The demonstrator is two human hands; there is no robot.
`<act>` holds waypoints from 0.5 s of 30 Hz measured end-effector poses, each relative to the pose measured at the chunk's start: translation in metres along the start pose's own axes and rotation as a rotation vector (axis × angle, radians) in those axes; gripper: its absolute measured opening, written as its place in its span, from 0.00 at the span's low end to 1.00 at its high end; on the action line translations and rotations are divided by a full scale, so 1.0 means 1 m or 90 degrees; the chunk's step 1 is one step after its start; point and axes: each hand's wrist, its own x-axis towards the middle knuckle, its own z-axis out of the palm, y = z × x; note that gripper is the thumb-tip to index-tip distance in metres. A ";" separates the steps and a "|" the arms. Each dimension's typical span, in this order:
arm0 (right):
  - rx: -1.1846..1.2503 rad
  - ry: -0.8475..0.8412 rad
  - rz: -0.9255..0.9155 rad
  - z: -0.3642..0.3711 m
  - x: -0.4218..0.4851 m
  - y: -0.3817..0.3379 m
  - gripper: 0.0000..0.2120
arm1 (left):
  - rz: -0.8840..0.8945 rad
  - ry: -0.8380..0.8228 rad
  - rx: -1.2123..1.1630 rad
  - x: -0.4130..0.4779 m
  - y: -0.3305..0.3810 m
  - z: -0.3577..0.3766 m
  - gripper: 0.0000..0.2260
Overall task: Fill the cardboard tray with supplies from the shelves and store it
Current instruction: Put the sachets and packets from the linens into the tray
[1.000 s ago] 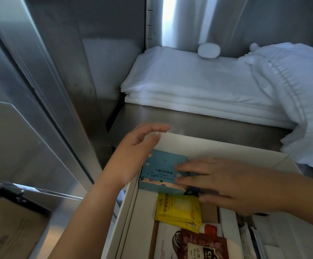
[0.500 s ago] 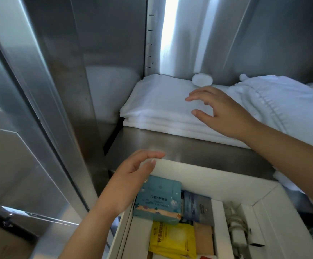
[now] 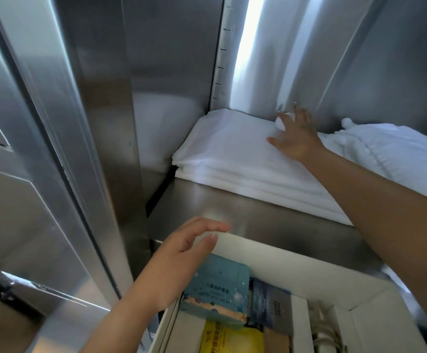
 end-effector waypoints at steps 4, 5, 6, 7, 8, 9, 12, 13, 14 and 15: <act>0.014 -0.001 0.038 0.007 0.012 0.002 0.37 | -0.005 -0.003 -0.005 0.001 -0.002 -0.001 0.13; 0.012 0.002 0.040 0.008 0.014 0.001 0.37 | -0.006 -0.005 -0.001 0.002 -0.003 -0.001 0.13; 0.008 0.006 0.040 0.010 0.015 0.001 0.37 | -0.007 -0.008 0.002 0.002 -0.004 -0.001 0.13; 0.006 0.009 0.039 0.011 0.017 0.000 0.37 | -0.007 -0.010 0.004 0.002 -0.004 -0.001 0.12; 0.009 0.011 0.037 0.011 0.018 -0.001 0.37 | -0.007 -0.009 0.003 0.002 -0.005 -0.001 0.11; 0.020 0.014 0.037 0.012 0.019 -0.001 0.36 | -0.007 -0.007 0.002 0.002 -0.005 -0.001 0.10; 0.057 0.034 0.035 0.015 0.017 -0.004 0.33 | -0.010 -0.005 -0.004 0.002 -0.005 -0.001 0.11; 0.057 0.039 0.031 0.016 0.016 -0.006 0.31 | -0.011 -0.003 -0.005 0.002 -0.005 -0.001 0.11; 0.055 0.041 0.029 0.018 0.013 -0.008 0.30 | -0.010 -0.001 -0.005 0.002 -0.005 -0.001 0.10; 0.057 0.042 0.032 0.020 0.011 -0.009 0.29 | -0.009 0.002 -0.003 0.002 -0.005 0.000 0.11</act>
